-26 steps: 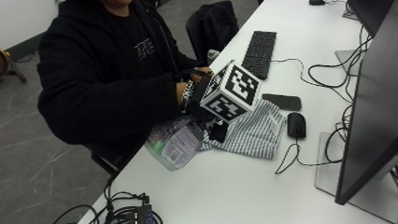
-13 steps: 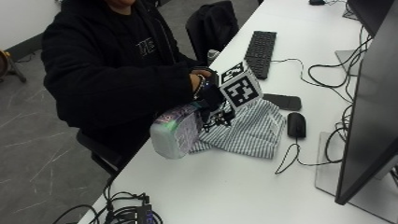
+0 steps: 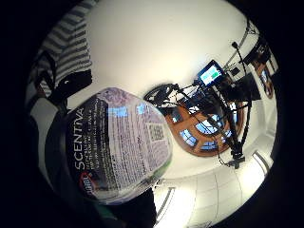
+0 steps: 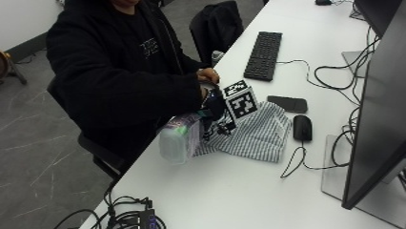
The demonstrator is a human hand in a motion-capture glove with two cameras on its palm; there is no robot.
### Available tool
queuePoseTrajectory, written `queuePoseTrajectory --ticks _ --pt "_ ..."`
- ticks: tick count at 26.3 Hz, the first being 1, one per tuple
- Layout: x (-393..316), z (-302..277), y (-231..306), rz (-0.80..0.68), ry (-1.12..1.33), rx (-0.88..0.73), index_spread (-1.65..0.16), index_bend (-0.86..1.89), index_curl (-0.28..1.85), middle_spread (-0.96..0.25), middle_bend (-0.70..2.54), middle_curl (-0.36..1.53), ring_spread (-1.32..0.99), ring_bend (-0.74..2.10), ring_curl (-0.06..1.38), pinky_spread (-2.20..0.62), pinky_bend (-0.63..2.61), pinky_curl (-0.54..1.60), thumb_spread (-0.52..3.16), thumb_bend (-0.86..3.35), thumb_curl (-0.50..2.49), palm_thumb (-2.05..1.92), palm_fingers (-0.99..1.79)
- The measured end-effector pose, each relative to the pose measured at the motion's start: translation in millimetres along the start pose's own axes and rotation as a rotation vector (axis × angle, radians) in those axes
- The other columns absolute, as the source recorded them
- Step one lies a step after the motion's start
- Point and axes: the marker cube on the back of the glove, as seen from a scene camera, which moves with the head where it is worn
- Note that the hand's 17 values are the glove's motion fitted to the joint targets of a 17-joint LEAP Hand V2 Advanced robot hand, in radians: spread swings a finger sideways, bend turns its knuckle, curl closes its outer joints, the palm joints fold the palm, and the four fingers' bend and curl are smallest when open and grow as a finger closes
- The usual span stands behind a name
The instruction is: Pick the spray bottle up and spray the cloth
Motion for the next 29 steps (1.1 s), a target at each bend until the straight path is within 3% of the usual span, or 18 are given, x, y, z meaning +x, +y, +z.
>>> queuePoseTrajectory --ticks 5,12,22,29 --pt "-4 -11 11 -0.031 -0.031 0.068 -0.29 0.2 0.55 -0.21 0.54 0.53 -0.23 0.66 0.47 -0.32 0.39 0.38 0.29 -0.03 0.77 0.96 1.33" --pt "-10 -75 63 -0.156 -0.232 0.436 -0.3 0.19 0.55 -0.21 0.53 0.53 -0.23 0.67 0.47 -0.32 0.38 0.37 0.29 -0.03 0.78 0.96 1.33" --pt "-64 -156 92 -0.642 -0.72 0.823 -0.3 0.19 0.56 -0.21 0.53 0.53 -0.22 0.67 0.47 -0.31 0.38 0.37 0.3 -0.03 0.78 0.96 1.33" --pt "-108 -186 74 -0.862 -1.058 1.084 -0.3 0.19 0.56 -0.21 0.52 0.53 -0.22 0.67 0.47 -0.31 0.39 0.38 0.3 -0.03 0.79 0.97 1.33"
